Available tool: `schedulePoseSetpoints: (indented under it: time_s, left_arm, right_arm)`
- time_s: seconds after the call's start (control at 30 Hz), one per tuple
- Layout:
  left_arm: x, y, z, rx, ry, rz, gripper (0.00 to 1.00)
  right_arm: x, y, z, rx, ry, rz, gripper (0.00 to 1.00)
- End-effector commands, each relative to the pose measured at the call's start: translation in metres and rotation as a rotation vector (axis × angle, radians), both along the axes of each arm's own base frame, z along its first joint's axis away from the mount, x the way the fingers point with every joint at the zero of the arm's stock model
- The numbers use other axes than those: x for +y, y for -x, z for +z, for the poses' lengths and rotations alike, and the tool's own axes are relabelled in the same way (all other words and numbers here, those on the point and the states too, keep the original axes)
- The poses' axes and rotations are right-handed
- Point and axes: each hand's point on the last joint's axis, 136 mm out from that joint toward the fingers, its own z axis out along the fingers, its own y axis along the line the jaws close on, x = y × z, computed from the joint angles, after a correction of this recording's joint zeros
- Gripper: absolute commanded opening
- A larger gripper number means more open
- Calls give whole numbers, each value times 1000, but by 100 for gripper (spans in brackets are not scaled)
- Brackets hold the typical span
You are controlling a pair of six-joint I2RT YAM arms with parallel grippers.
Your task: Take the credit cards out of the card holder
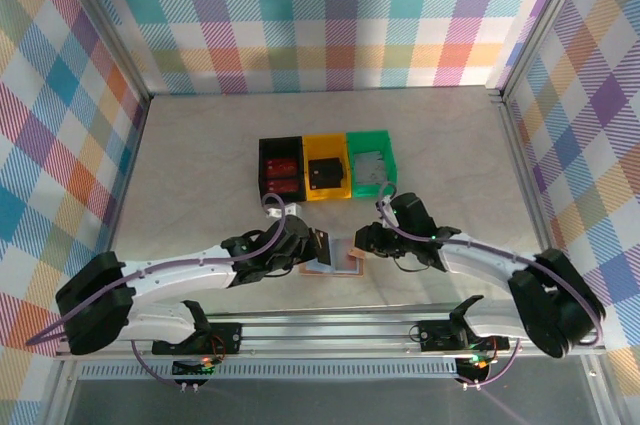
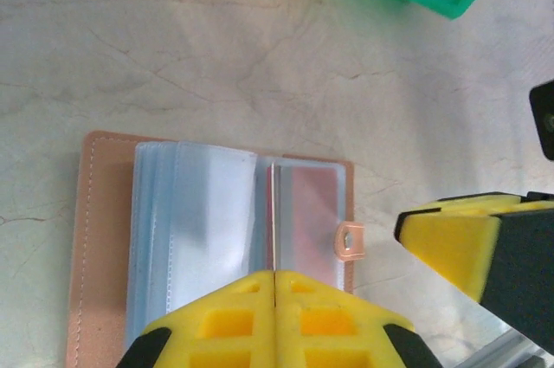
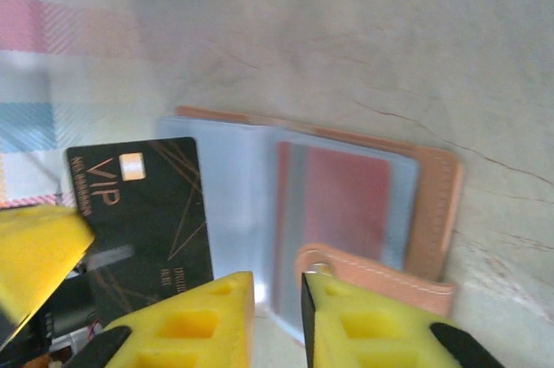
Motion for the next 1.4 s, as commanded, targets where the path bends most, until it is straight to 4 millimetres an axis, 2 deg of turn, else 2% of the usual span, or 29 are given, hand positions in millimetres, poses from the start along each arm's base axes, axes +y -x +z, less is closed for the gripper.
schedulePoseSetpoints:
  time_s: [0.0,0.3,0.43,0.53,0.77,1.0,1.17,1.37]
  left_arm:
    - [7,-11,20,-70,66,67,0]
    - [13,-14,36,-100,186,146,0]
    - [15,-17,40,-104,208,175,0]
    - [15,-20,44,-111,221,195,0]
    - [8,-23,51,-113,265,207,0]
    - [2,-21,53,-107,296,204,0]
    - [2,-20,54,-105,313,209,0]
    - [1,-17,53,-96,327,211,0]
  right_arm:
    - [0,9,13,-39,-23,46,26]
    - [10,13,44,-7,-171,-32,44]
    - [20,20,61,-48,-204,-62,46]
    - [22,22,66,-57,-242,-126,48]
    - [27,28,70,-17,-320,-233,51]
    - [46,31,72,15,-369,-268,54]
    - [57,30,66,56,-396,-292,54]
    - [59,23,75,13,-434,-337,51]
